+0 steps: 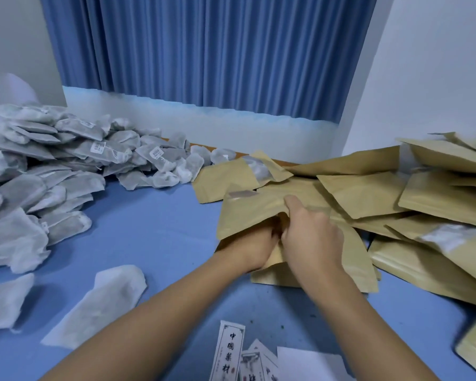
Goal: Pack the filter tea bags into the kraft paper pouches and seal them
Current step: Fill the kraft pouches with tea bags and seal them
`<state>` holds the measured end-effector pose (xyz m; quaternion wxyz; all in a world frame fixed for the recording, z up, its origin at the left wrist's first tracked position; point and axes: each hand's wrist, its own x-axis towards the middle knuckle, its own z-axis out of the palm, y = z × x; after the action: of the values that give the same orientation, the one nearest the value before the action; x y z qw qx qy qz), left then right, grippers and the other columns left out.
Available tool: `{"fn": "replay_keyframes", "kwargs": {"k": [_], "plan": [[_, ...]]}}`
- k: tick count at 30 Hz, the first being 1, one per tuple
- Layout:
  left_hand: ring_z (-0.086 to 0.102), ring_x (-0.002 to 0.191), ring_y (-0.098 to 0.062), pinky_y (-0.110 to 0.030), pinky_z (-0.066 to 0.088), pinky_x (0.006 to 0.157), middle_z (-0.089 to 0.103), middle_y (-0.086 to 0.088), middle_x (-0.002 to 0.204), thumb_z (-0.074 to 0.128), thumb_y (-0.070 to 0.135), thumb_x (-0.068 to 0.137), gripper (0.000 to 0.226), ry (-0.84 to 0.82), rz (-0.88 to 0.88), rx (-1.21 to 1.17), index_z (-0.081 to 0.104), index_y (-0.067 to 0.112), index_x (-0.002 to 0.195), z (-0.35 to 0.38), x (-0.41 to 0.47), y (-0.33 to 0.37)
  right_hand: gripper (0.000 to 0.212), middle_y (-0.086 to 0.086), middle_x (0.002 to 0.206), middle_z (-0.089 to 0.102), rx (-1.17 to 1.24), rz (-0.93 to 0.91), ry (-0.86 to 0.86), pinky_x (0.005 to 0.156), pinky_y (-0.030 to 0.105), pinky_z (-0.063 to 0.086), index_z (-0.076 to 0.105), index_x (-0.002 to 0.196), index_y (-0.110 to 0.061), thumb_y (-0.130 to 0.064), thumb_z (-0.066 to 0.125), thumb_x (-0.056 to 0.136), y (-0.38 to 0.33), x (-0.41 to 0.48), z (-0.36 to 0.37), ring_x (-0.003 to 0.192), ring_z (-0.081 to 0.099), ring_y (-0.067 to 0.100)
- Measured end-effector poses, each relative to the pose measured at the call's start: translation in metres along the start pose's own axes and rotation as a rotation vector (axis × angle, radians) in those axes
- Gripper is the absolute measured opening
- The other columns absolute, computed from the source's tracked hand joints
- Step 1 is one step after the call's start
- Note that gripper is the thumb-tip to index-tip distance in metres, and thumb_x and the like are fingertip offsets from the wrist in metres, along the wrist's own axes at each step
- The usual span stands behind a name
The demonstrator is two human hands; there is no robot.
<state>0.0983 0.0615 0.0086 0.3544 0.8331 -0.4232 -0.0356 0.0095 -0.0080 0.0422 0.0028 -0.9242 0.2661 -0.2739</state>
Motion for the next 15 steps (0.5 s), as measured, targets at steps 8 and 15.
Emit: {"fn": "replay_keyframes", "kwargs": {"k": [8, 15], "plan": [[0.051, 0.086, -0.004, -0.028, 0.047, 0.082, 0.053, 0.017, 0.088, 0.070, 0.058, 0.084, 0.036, 0.024, 0.399, -0.064, 0.065, 0.024, 0.093, 0.023, -0.108, -0.003, 0.057, -0.003, 0.059, 0.033, -0.106, -0.106, -0.031, 0.056, 0.030, 0.038, 0.050, 0.128, -0.035, 0.001, 0.051, 0.084, 0.024, 0.009, 0.013, 0.068, 0.058, 0.030], [0.046, 0.086, -0.016, -0.035, 0.041, 0.082, 0.055, 0.004, 0.091, 0.079, 0.068, 0.067, 0.055, -0.365, 0.219, 0.245, 0.063, 0.018, 0.085, 0.035, -0.108, 0.022, 0.066, -0.005, 0.061, 0.032, -0.074, -0.116, -0.026, 0.053, 0.029, 0.035, 0.051, 0.131, -0.035, 0.006, 0.048, 0.080, 0.023, 0.005, 0.014, 0.063, 0.047, 0.028]]}}
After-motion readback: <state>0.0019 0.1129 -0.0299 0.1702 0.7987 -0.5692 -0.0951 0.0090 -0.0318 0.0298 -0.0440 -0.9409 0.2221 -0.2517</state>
